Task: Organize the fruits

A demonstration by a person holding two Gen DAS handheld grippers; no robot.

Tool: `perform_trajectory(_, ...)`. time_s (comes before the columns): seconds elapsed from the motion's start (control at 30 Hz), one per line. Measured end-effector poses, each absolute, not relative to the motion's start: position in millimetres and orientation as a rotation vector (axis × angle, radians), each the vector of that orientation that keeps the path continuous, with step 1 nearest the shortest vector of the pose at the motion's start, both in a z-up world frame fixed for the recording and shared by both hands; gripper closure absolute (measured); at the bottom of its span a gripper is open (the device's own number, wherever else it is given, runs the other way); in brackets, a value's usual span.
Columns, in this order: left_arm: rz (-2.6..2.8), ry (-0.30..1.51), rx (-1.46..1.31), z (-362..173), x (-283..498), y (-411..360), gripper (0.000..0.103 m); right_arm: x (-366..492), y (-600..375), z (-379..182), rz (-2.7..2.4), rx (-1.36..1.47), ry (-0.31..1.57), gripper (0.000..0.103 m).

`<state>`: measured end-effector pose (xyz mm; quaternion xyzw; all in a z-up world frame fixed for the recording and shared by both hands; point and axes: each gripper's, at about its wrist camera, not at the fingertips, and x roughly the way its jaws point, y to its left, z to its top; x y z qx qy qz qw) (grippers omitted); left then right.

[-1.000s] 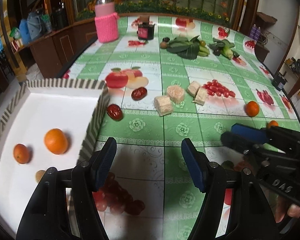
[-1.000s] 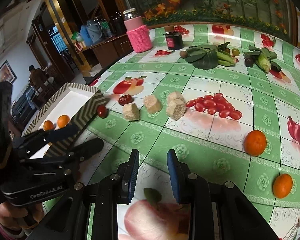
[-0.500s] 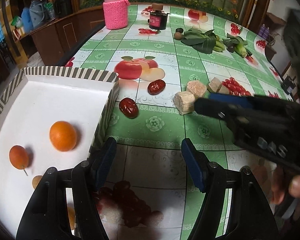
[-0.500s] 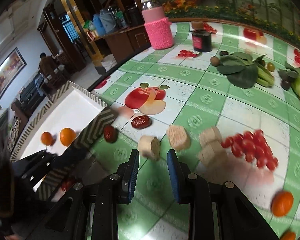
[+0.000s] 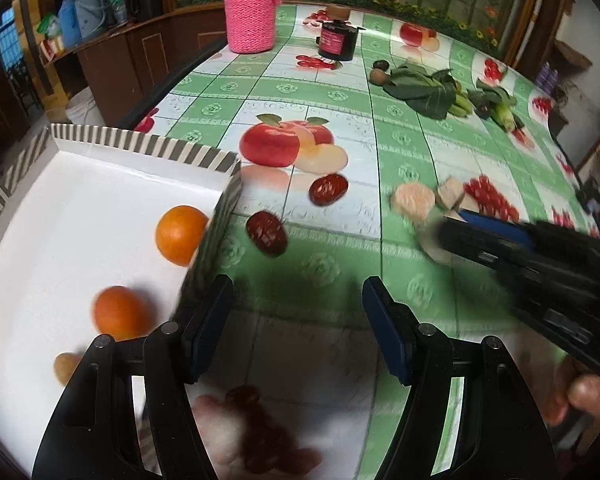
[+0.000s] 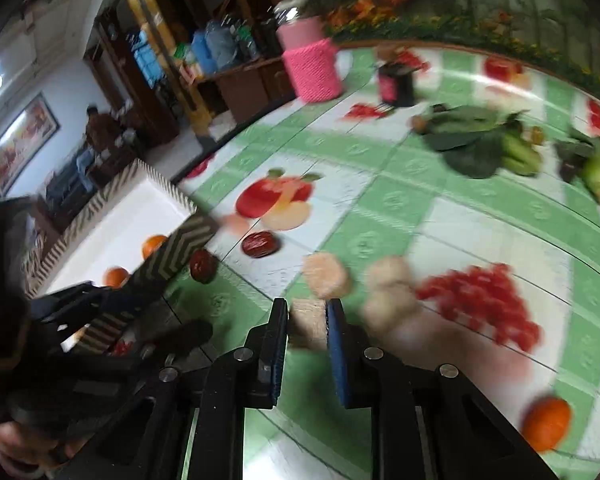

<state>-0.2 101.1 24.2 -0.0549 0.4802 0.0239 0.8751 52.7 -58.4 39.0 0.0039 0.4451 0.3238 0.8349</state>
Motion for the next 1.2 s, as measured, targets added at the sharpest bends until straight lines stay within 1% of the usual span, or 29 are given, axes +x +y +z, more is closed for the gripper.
perform_trajectory(0.13,0.103,0.99,-0.124,22.8,15.3,99.3,0.035,48.2,-87.2,46.8,0.682,0.077,0.923,0.084)
perform_trajectory(0.3,0.132,0.97,-0.123,21.5,32.4,97.0,0.036,51.2,-96.9,48.7,0.703,0.124,0.918,0.084)
perform_trajectory(0.33,0.13,0.968,-0.116,21.0,34.6,96.3,0.046,51.0,-99.4,49.1,0.706,0.138,0.917,0.084)
perform_trajectory(0.4,0.14,0.975,-0.074,18.1,38.5,94.6,0.061,52.0,-103.0,49.1,0.708,0.155,0.916,0.084)
perform_trajectory(0.47,0.143,0.965,-0.04,17.0,37.0,95.3,0.068,53.2,-106.3,49.5,0.703,0.166,0.916,0.084)
perform_trajectory(0.5,0.143,0.957,-0.036,16.7,36.1,96.9,0.076,52.9,-106.9,50.4,0.704,0.17,0.913,0.084)
perform_trajectory(0.53,0.143,0.95,-0.034,16.7,34.4,98.6,0.079,52.5,-107.3,51.6,0.706,0.17,0.91,0.084)
perform_trajectory(0.8,0.037,0.942,-0.076,23.2,3.7,97.2,0.079,45.0,-98.6,53.2,0.705,0.144,0.915,0.084)
perform_trajectory(1.2,-0.098,0.922,-0.119,44.6,-50.4,103.5,0.079,-1.0,-93.0,49.4,0.684,0.114,0.919,0.084)
